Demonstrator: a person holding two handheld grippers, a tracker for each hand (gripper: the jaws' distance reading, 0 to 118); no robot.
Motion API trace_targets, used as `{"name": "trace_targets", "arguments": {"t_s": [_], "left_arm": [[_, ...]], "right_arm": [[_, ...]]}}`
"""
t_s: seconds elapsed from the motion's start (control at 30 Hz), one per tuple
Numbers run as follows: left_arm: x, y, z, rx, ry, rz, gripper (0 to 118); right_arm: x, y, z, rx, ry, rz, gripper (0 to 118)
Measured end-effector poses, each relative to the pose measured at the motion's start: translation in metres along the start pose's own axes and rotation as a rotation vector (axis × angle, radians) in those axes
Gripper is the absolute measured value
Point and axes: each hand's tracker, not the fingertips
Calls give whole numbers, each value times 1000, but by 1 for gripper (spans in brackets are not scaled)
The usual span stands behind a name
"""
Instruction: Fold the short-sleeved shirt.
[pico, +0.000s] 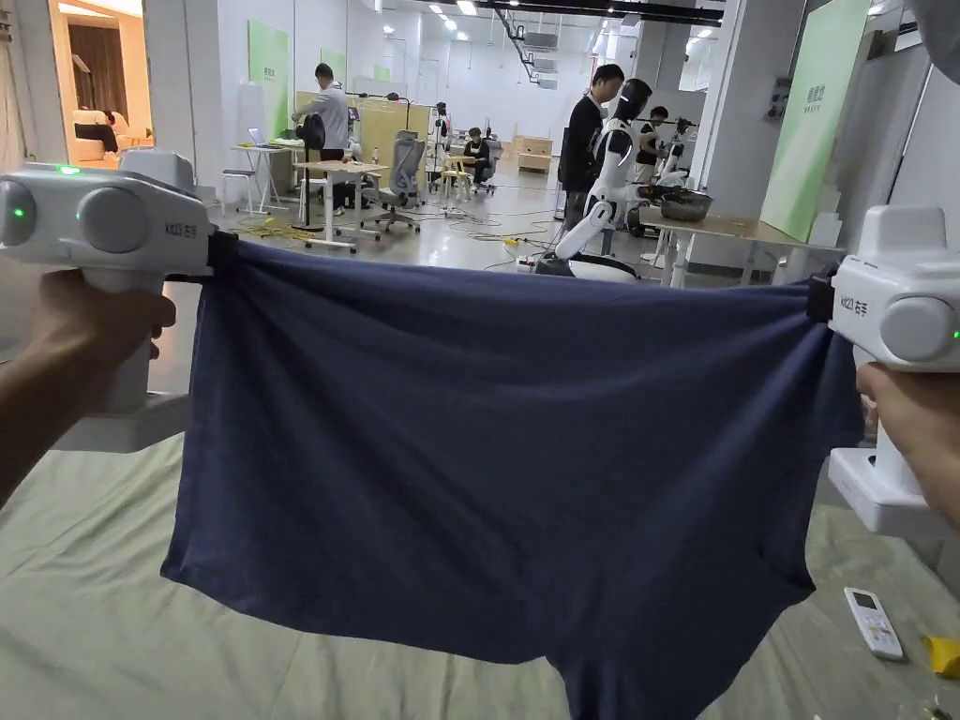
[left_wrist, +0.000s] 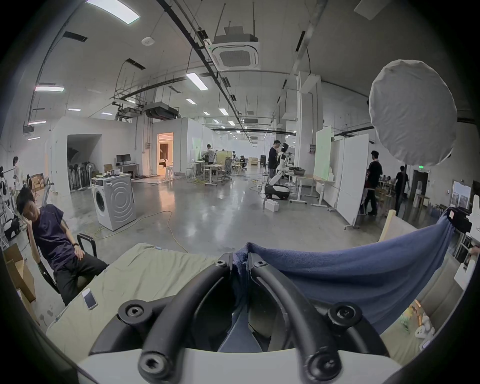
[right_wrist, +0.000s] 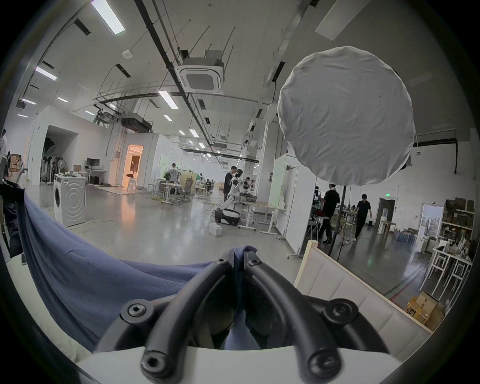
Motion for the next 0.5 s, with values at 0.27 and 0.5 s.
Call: {"name": "trace_targets", "arguments": {"t_s": [0.27, 0.5], "left_arm": [[3, -12, -16, 34, 10, -46, 10], [0, -87, -6, -46, 0, -42, 10]], "right_arm": [[-1, -11, -8, 15, -18, 14, 6], [-9, -62, 23, -37, 10, 27, 6]]}}
